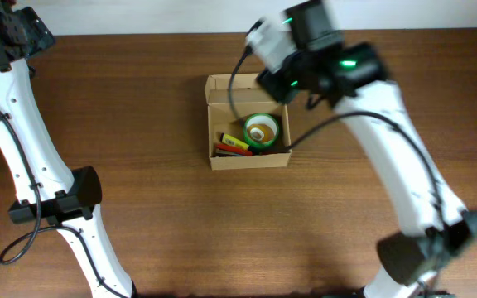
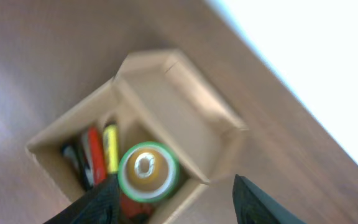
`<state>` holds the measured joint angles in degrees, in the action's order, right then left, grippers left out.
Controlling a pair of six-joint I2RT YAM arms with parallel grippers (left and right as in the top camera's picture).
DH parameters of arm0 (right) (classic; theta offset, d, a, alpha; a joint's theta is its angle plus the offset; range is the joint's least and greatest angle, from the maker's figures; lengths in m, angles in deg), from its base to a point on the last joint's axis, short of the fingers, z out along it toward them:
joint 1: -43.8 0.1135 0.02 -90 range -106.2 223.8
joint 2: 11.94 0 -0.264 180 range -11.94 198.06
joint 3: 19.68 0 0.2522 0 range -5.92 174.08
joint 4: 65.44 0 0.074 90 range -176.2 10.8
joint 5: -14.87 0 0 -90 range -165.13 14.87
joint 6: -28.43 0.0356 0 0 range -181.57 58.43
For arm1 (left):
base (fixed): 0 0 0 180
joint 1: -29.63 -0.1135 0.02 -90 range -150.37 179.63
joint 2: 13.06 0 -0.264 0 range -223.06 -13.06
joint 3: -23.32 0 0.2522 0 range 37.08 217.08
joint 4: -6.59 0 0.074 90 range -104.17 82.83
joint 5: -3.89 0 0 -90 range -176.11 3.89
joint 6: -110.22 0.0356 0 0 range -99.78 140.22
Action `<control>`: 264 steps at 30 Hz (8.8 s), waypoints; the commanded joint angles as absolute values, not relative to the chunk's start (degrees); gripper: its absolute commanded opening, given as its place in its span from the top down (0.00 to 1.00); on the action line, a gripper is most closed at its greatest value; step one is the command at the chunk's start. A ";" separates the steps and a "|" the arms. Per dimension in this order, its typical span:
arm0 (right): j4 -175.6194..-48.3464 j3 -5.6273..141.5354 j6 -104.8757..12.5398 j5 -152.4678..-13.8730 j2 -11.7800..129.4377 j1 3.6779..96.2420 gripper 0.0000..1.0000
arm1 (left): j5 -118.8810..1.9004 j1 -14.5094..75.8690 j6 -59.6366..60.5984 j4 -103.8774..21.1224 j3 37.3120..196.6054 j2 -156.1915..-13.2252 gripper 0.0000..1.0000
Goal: Pack container
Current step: 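Release the stapler and raise the right gripper away from the box, then move both grippers to the box's lid flap on either side, then grip the lid flap edges with both grippers and lift it, then swing the lid forward with both grippers and lower it over the box, then press the lid down onto the box with both grippers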
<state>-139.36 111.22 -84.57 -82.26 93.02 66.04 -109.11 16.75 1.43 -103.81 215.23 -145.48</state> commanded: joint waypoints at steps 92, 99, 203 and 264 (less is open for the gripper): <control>-120.80 104.44 -45.62 -140.82 130.03 43.85 0.96 | -12.13 31.35 27.59 -84.05 179.10 -176.78 0.99; -119.64 105.21 -44.53 -142.46 129.96 43.83 0.96 | -11.74 31.02 27.64 -84.10 184.37 -176.78 0.99; -158.20 99.81 -62.58 -88.65 99.41 57.66 0.96 | -85.70 40.66 23.07 -93.23 173.83 -145.72 0.99; -158.18 99.61 -65.69 -90.55 104.78 57.66 0.96 | -82.27 48.39 19.59 -94.96 179.16 -148.30 0.99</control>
